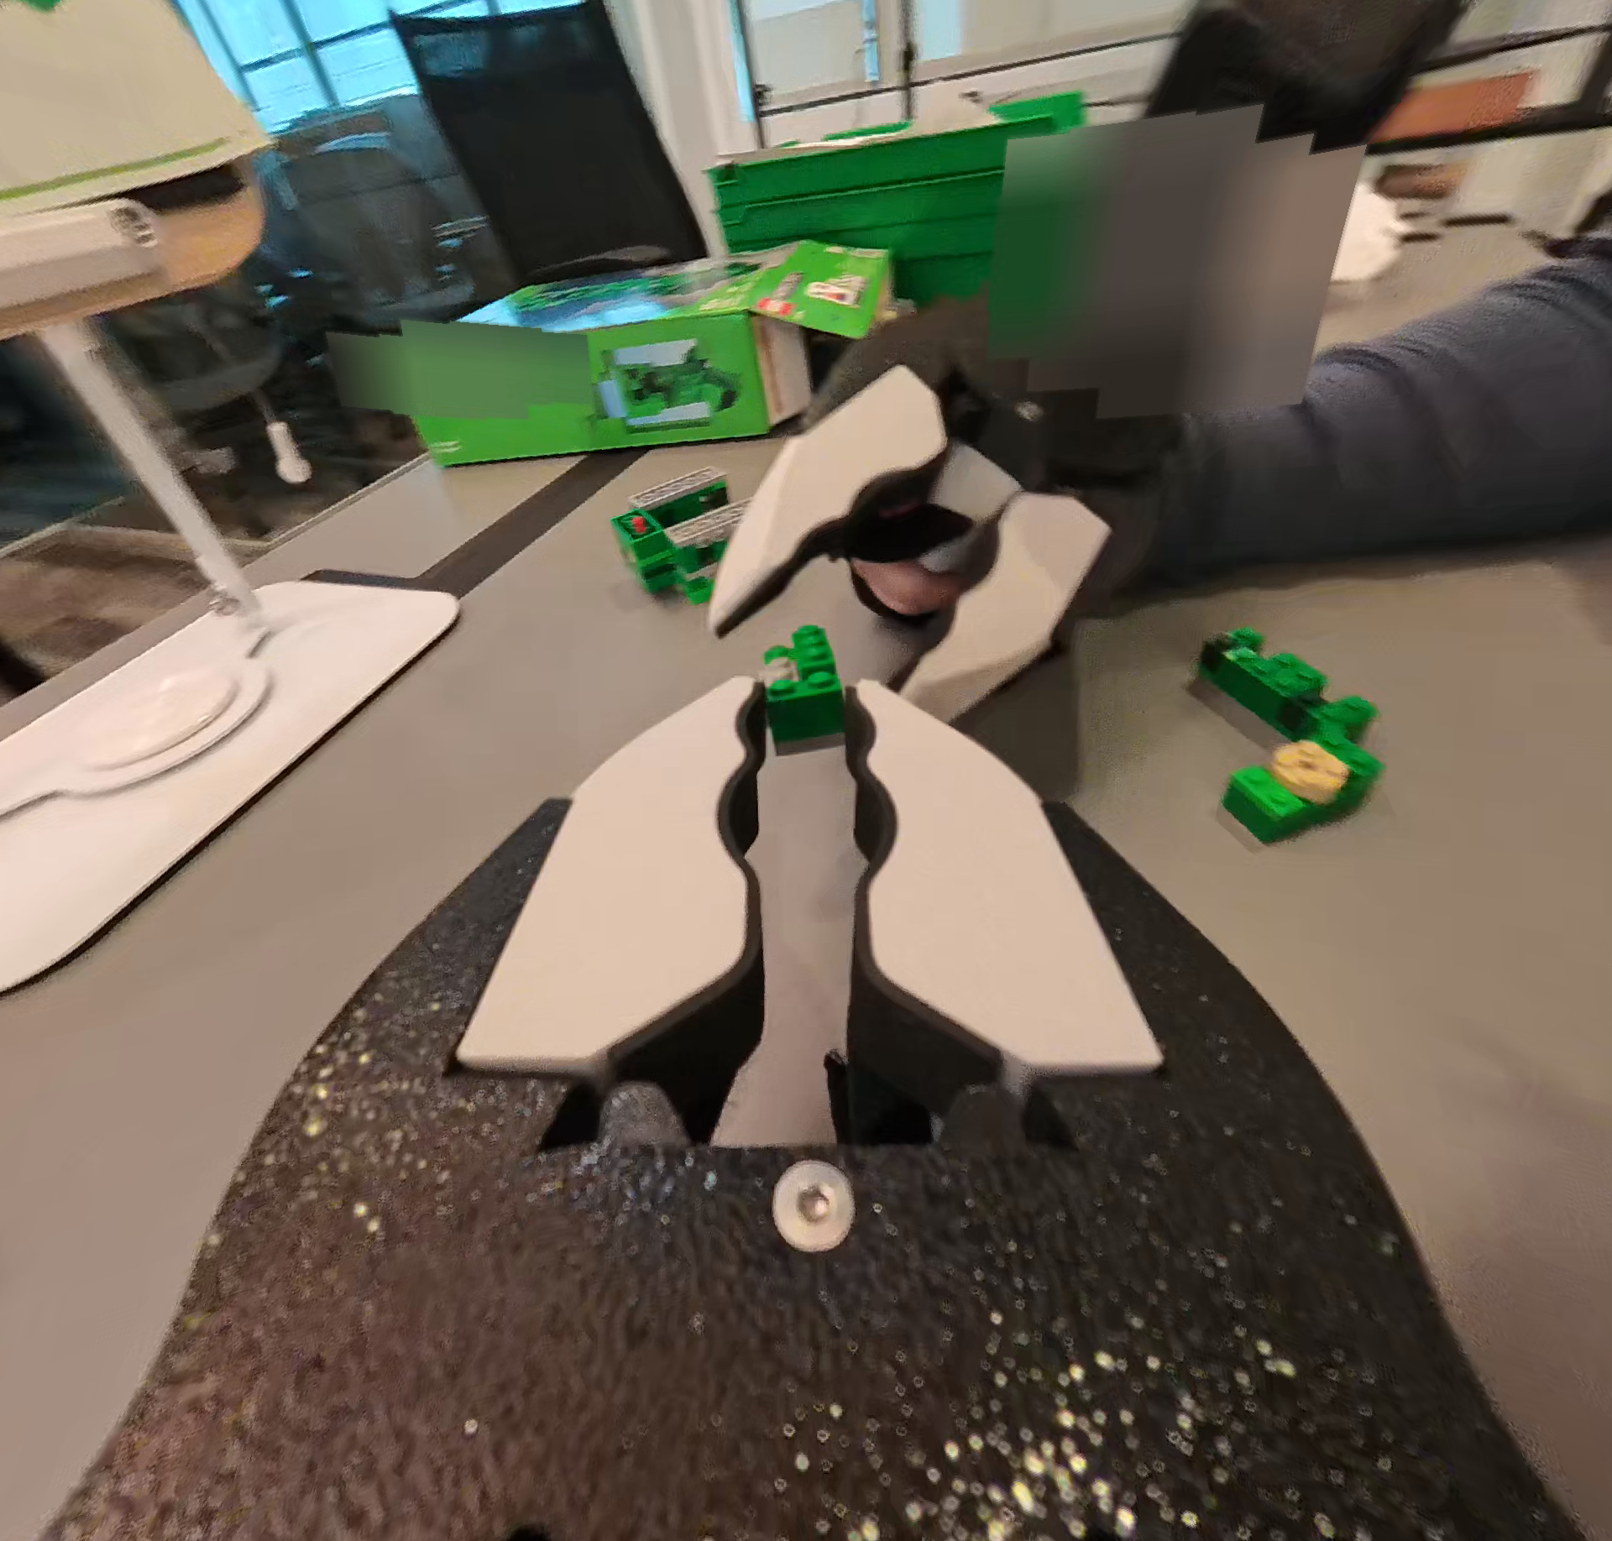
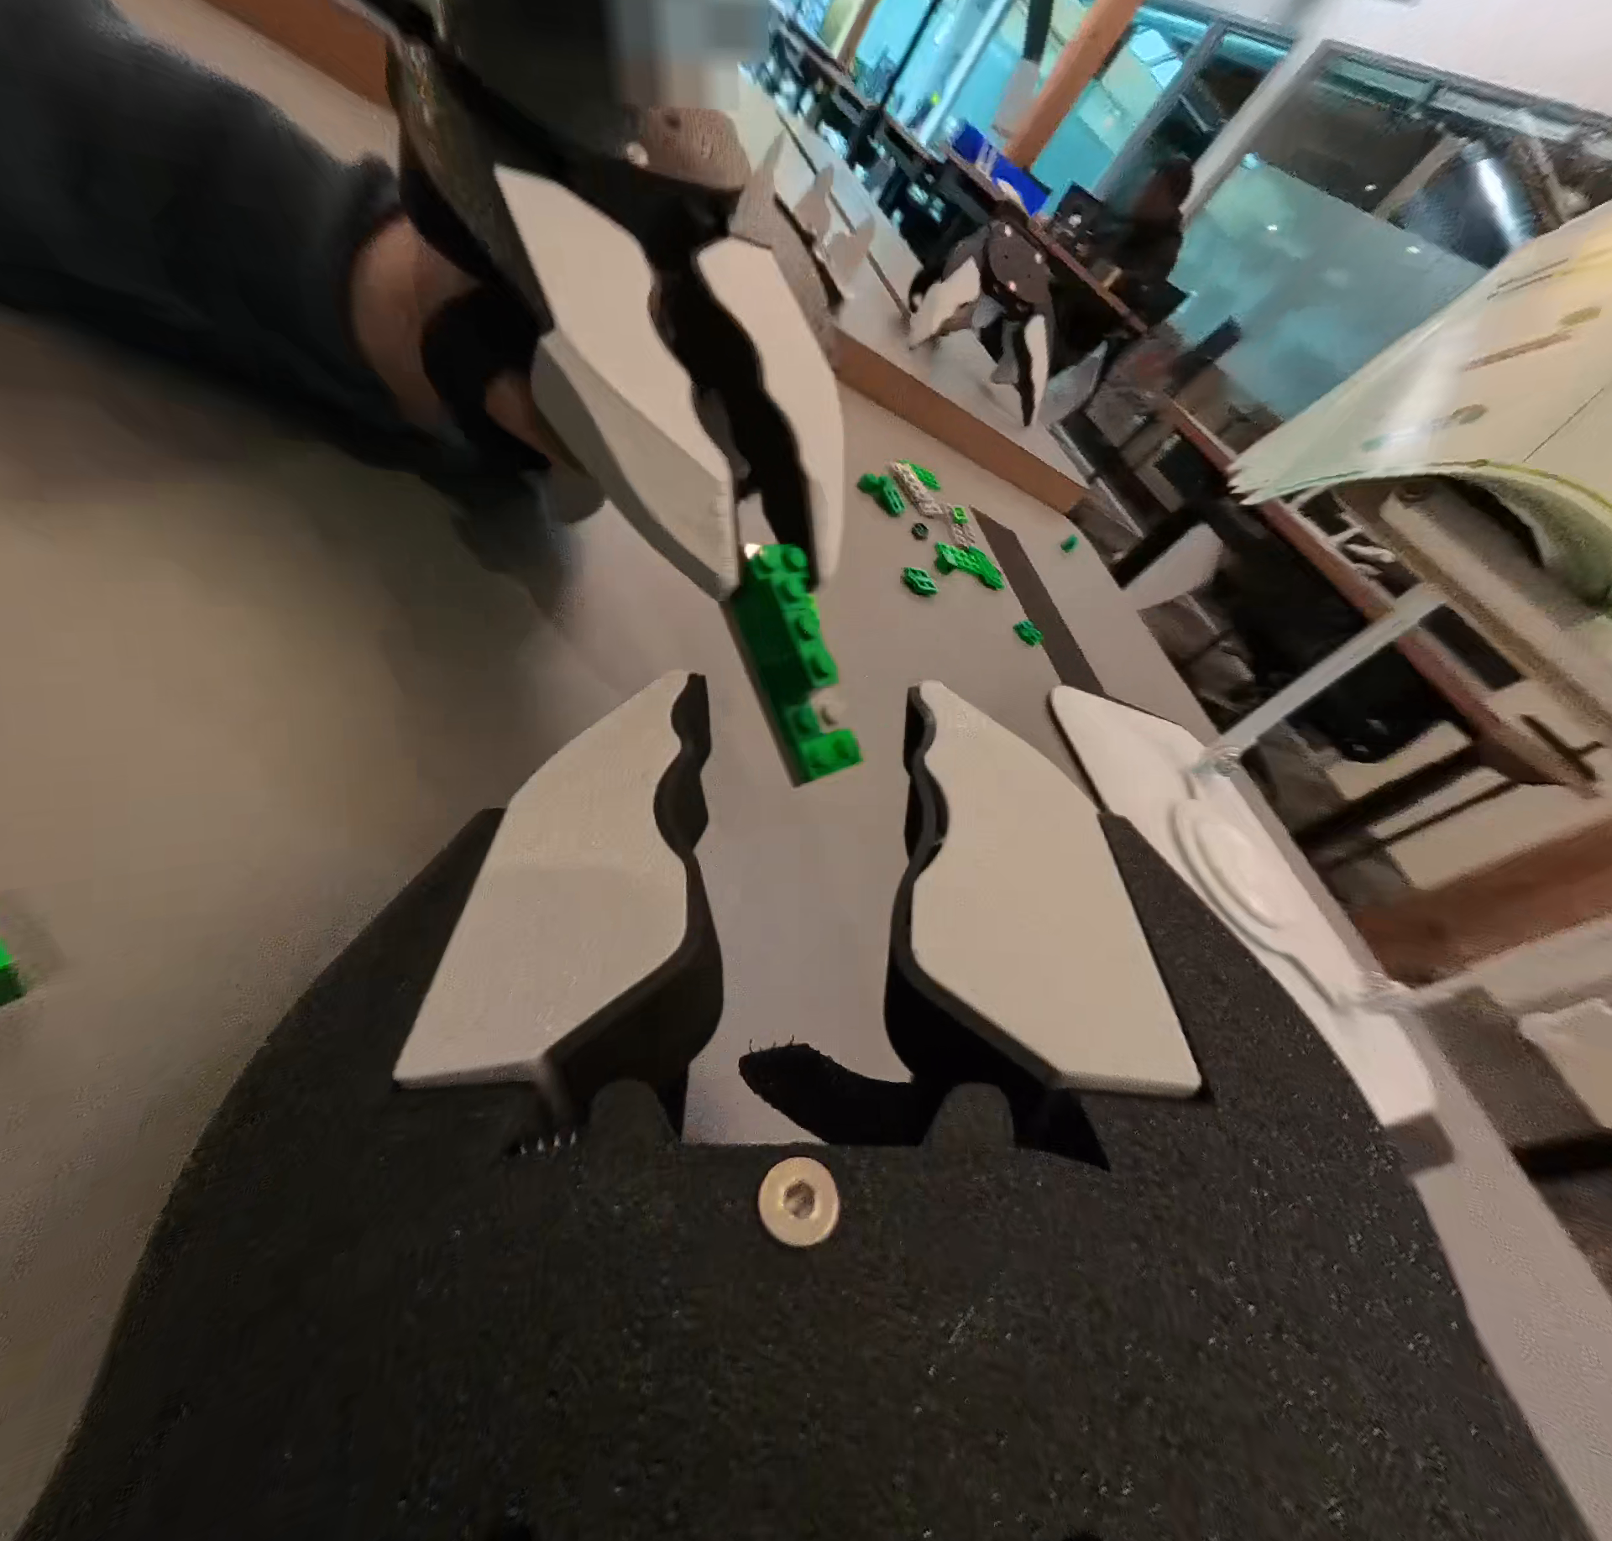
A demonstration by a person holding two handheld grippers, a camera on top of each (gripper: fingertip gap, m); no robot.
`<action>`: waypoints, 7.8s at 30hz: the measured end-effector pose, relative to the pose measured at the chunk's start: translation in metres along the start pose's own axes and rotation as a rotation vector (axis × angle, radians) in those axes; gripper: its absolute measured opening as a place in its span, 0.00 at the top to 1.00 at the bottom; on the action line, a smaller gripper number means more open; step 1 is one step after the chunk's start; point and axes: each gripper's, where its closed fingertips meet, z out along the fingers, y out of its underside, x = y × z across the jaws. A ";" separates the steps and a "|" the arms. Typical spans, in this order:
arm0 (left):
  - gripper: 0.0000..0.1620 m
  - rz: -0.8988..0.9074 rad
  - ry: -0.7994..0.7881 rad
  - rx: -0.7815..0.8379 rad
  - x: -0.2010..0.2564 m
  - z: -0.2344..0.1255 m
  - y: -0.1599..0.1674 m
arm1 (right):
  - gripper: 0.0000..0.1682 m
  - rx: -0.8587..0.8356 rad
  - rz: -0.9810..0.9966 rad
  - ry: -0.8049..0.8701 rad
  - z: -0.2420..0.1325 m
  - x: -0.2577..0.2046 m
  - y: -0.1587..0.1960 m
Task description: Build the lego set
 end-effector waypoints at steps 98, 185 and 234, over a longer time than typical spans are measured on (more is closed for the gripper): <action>0.76 -0.116 -0.397 0.110 -0.048 -0.016 -0.015 | 0.86 -0.122 -0.207 0.450 -0.004 0.048 -0.001; 0.52 -0.492 -0.844 -0.723 -0.011 -0.050 0.064 | 1.00 -0.046 0.140 0.452 -0.031 0.056 0.009; 0.90 -0.136 -0.105 -0.425 0.057 -0.022 0.025 | 0.76 0.188 0.361 -0.453 -0.032 -0.046 -0.039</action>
